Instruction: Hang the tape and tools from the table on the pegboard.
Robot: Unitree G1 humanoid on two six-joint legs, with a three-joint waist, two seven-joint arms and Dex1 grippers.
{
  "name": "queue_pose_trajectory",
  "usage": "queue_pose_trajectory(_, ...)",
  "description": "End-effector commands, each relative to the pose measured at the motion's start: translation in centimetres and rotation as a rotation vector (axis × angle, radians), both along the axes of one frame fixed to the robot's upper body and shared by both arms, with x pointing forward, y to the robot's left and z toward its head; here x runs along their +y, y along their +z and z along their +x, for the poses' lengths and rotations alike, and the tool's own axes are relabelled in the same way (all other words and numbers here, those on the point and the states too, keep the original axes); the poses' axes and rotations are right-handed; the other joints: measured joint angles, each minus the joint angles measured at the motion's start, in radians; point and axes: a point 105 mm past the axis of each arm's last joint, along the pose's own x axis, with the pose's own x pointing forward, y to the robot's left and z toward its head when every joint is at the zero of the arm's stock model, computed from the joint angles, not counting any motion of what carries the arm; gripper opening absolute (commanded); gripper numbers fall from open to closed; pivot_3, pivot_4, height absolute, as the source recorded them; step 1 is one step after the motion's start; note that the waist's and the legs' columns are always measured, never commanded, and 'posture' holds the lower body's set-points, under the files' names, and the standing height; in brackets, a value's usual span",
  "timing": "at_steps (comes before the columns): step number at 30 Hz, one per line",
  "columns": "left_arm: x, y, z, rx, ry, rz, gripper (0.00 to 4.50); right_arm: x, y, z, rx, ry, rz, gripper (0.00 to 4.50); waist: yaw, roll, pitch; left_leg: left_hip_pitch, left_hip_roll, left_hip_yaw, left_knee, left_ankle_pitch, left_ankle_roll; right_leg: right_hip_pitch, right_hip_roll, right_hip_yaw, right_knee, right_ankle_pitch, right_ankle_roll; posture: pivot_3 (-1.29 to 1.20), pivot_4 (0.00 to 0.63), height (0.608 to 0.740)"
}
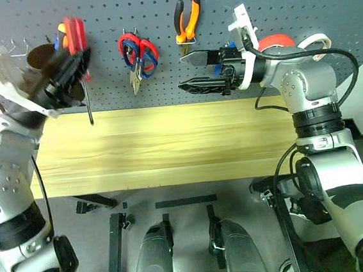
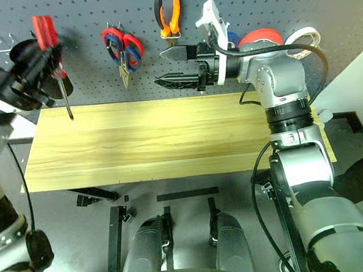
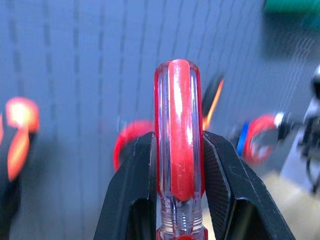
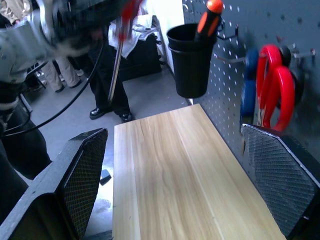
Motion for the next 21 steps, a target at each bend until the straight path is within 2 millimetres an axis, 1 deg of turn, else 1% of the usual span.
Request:
queue_pose_trajectory(1, 1.8, 3.3, 0.5, -0.133, 0.118, 0.019, 0.91, -0.1, 2.4, -0.9, -0.077, 0.016, 0.059, 4.5, -0.002, 0.0, -0.014, 0.0, 0.0, 0.0, 0.0, 0.0, 0.0, 0.0, 0.0, 0.0, 0.0, 0.0, 0.0, 0.13, 0.085, 0.74)
queue_pose_trajectory(4, 3.0, 4.8, 1.6, -0.206, 0.2, 0.004, 0.91, -0.2, 2.4, -0.8, -0.078, 0.006, 0.062, 4.5, -0.003, 0.001, -0.03, 0.001, 0.0, 0.001, -0.002, 0.0, 0.0, 0.0, 0.0, 0.0, -0.001, 0.0, 0.0, 0.12, 0.08, 0.74)
queue_pose_trajectory(7, 3.9, 5.3, 2.3, -0.238, 0.252, -0.022, 0.91, -0.3, 2.3, -0.7, -0.078, -0.006, 0.061, 4.5, -0.005, 0.0, -0.037, 0.001, 0.0, 0.001, -0.001, 0.0, 0.0, 0.0, 0.0, 0.0, -0.001, 0.0, 0.0, 0.1, 0.082, 0.74)
queue_pose_trajectory(10, 4.8, 4.8, 3.2, -0.245, 0.306, -0.006, 0.91, -0.6, 2.1, -0.8, -0.075, -0.019, 0.055, 4.5, -0.008, 0.0, -0.043, 0.002, 0.0, 0.001, 0.0, 0.0, 0.0, 0.002, 0.0, 0.0, -0.001, 0.0, 0.0, 0.1, 0.081, 0.74)
queue_pose_trajectory(14, 6.5, 4.2, 4.6, -0.249, 0.399, -0.009, 0.91, -1.1, 1.9, -0.8, -0.069, -0.041, 0.044, 4.5, -0.018, -0.001, -0.047, 0.003, 0.0, 0.0, 0.0, 0.0, 0.0, 0.002, 0.0, 0.0, 0.0, 0.0, 0.0, 0.09, 0.082, 0.74)
queue_pose_trajectory(21, 7.9, 1.5, 6.4, -0.2, 0.47, 0.036, 0.91, -1.4, 1.1, -0.9, -0.059, -0.061, 0.004, 4.5, -0.029, -0.001, -0.048, 0.006, 0.0, 0.0, 0.0, 0.0, 0.0, 0.005, 0.0, 0.0, 0.001, 0.0, 0.0, 0.09, 0.103, 0.74)
